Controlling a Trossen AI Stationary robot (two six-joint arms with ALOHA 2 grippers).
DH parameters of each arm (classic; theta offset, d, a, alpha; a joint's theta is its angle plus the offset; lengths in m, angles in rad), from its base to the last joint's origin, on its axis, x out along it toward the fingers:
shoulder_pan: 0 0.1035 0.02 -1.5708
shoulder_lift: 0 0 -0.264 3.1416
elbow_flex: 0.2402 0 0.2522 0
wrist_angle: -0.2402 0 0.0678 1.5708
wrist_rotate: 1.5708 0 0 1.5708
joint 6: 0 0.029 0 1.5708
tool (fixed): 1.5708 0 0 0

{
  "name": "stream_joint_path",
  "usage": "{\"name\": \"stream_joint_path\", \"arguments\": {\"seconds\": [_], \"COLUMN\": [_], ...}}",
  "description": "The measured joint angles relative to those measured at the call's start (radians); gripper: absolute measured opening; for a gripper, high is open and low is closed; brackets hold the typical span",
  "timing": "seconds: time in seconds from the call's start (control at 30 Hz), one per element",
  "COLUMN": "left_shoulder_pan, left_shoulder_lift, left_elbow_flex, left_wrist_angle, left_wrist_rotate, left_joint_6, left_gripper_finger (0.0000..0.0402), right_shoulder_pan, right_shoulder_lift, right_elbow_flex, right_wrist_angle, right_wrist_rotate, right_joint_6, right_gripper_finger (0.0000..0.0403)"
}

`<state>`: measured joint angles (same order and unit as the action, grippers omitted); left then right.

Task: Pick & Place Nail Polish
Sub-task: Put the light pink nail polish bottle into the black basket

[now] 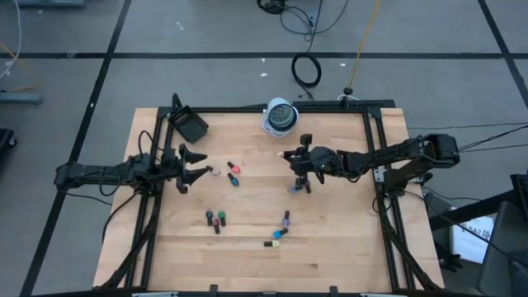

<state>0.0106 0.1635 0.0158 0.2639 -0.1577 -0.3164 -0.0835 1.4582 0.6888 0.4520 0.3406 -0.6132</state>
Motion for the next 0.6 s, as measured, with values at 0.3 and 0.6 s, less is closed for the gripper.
{"name": "stream_joint_path", "arguments": {"seconds": [0.3,0.6], "left_shoulder_pan": [0.0,0.001], "left_shoulder_lift": [0.023,0.115], "left_elbow_flex": [0.0,0.0], "left_wrist_angle": [-0.028,-0.003], "left_wrist_rotate": [-0.069,-0.173], "left_joint_6": [-0.124,-0.303], "left_gripper_finger": [0.0273,0.0274], "right_shoulder_pan": [-0.022,-0.058], "right_shoulder_lift": [0.0,0.0], "right_elbow_flex": [0.0,0.0], "right_wrist_angle": [0.02,0.072], "right_wrist_rotate": [-0.001,-0.056], "right_joint_6": [-0.124,-0.184], "right_gripper_finger": [0.0052,0.0052]}}
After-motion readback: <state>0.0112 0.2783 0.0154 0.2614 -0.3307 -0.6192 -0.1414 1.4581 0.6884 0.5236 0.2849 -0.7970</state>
